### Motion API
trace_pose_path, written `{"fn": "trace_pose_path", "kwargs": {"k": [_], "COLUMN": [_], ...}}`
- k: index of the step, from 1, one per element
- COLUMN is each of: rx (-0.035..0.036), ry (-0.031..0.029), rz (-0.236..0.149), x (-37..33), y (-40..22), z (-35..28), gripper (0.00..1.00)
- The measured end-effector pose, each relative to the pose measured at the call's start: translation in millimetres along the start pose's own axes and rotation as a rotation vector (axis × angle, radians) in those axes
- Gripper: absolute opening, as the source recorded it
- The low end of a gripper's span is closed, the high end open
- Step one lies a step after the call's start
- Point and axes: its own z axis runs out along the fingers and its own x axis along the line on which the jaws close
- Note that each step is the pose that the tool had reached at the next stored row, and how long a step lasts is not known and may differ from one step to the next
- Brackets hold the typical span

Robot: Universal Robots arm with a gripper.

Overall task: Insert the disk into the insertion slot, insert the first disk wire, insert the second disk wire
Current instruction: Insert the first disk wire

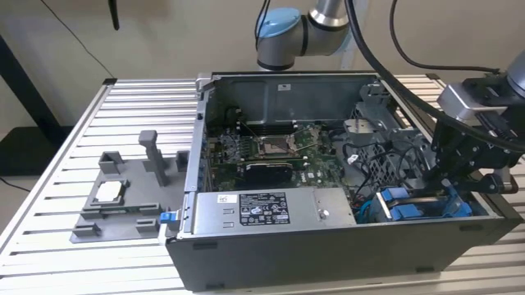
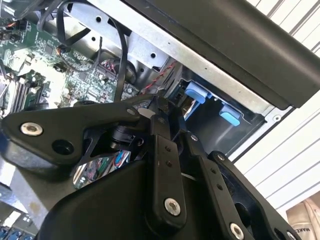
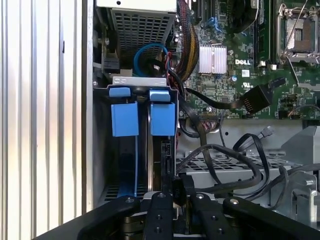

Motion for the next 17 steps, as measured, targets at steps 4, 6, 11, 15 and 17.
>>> {"fn": "trace_pose_path", "kwargs": {"k": [4,6,11,15,17], "rx": [-0.0003,-0.0004,-0.0006,-0.0002,-0.0003], "ry": [0.0004,0.0006,-0.0008,-0.0013,-0.0018], "rz": [-0.002,-0.003,-0.003,-0.002,0.001], "x": [0.1,0.2,0.5,1.2,1.6], "y": [-0.1,-0.1,-0.3,-0.4,-0.5], "z": [0.9,1.5,1.6,1.5,1.5], "gripper": [0.2,0.2,0.2,0.2,0.2]}}
